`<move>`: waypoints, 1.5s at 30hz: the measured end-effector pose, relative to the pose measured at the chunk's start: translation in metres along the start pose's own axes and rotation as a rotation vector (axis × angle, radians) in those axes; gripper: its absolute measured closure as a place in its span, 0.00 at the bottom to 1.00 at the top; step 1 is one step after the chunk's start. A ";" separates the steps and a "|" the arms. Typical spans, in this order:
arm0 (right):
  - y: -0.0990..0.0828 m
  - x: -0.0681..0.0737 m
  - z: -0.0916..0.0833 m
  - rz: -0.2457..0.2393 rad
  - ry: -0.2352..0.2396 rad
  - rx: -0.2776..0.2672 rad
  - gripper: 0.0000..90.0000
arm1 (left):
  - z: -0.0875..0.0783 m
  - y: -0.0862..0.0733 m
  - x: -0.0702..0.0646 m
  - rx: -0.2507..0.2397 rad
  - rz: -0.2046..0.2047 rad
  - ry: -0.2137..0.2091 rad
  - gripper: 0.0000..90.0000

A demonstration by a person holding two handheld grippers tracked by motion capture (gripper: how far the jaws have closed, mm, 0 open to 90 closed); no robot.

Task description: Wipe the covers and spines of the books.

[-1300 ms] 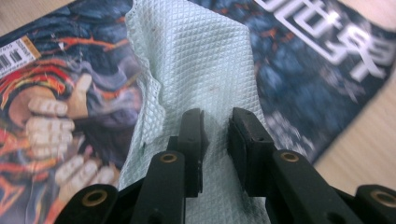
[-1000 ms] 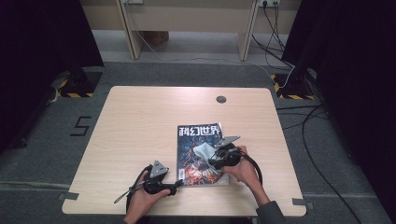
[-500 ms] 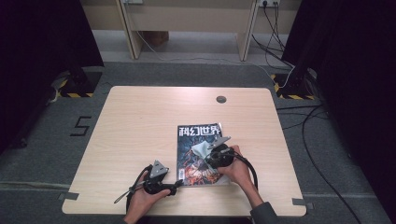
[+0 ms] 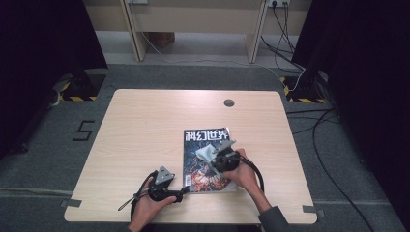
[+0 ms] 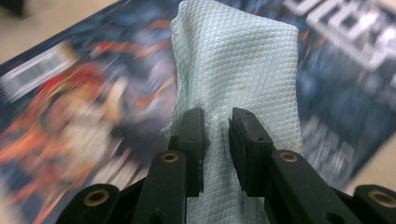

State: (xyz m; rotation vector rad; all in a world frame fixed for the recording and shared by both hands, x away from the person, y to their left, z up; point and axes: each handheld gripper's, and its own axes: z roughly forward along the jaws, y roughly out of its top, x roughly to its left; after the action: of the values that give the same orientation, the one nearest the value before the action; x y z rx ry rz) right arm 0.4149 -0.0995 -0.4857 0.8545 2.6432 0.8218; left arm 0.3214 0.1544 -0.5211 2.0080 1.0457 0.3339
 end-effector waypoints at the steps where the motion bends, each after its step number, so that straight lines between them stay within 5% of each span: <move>1: -0.012 0.004 -0.008 0.009 0.013 -0.012 0.83 | 0.000 0.000 0.000 0.000 0.000 0.001 0.27; 7: -0.055 0.028 -0.041 0.020 0.053 -0.031 0.82 | 0.000 0.000 0.000 -0.003 -0.004 0.002 0.27; 12: -0.058 0.026 -0.042 0.024 0.039 -0.029 0.83 | 0.000 0.000 0.000 -0.003 -0.004 0.002 0.27; 20: -0.026 -0.026 -0.020 0.106 -0.049 0.019 0.83 | 0.000 0.000 0.000 0.000 -0.001 0.002 0.27; 30: 0.032 -0.065 0.018 0.103 -0.111 0.097 0.81 | 0.000 0.000 0.000 -0.003 -0.001 0.002 0.27; 39: 0.077 -0.058 0.051 0.123 -0.076 0.088 0.81 | 0.000 0.000 0.000 -0.003 0.000 0.000 0.27; 45: 0.096 -0.024 0.064 0.022 -0.024 0.079 0.81 | 0.000 0.000 0.000 -0.003 -0.001 -0.001 0.27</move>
State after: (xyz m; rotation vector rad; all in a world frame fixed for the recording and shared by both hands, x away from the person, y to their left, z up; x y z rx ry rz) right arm 0.5035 -0.0214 -0.4804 0.9085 2.6654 0.7119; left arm 0.3215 0.1544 -0.5213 2.0048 1.0452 0.3335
